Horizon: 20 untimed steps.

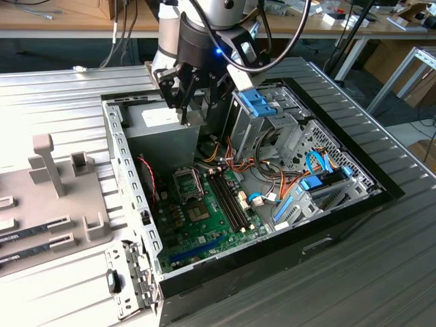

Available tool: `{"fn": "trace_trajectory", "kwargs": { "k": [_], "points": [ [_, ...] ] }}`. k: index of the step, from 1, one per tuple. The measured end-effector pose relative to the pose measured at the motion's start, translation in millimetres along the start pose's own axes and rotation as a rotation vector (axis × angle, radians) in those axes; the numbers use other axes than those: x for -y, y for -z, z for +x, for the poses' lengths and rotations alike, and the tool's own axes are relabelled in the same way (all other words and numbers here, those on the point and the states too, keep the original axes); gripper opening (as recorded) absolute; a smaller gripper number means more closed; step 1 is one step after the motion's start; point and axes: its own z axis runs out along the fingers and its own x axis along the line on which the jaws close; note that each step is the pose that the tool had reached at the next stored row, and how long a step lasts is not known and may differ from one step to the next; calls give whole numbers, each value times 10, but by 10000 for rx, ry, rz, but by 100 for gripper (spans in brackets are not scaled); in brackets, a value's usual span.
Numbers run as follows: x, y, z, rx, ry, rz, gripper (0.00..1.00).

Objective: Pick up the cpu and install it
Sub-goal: 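Pick up the cpu and move it towards the insertion slot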

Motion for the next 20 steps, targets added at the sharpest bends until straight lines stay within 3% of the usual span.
{"fn": "trace_trajectory", "kwargs": {
  "k": [4,5,7,20],
  "points": [
    [72,-5,-21,0,0,0,47],
    [122,-13,-60,1,0,-1,47],
    [157,-20,-98,1,0,-1,47],
    [200,-37,-185,0,1,-1,47]
  ]
}}
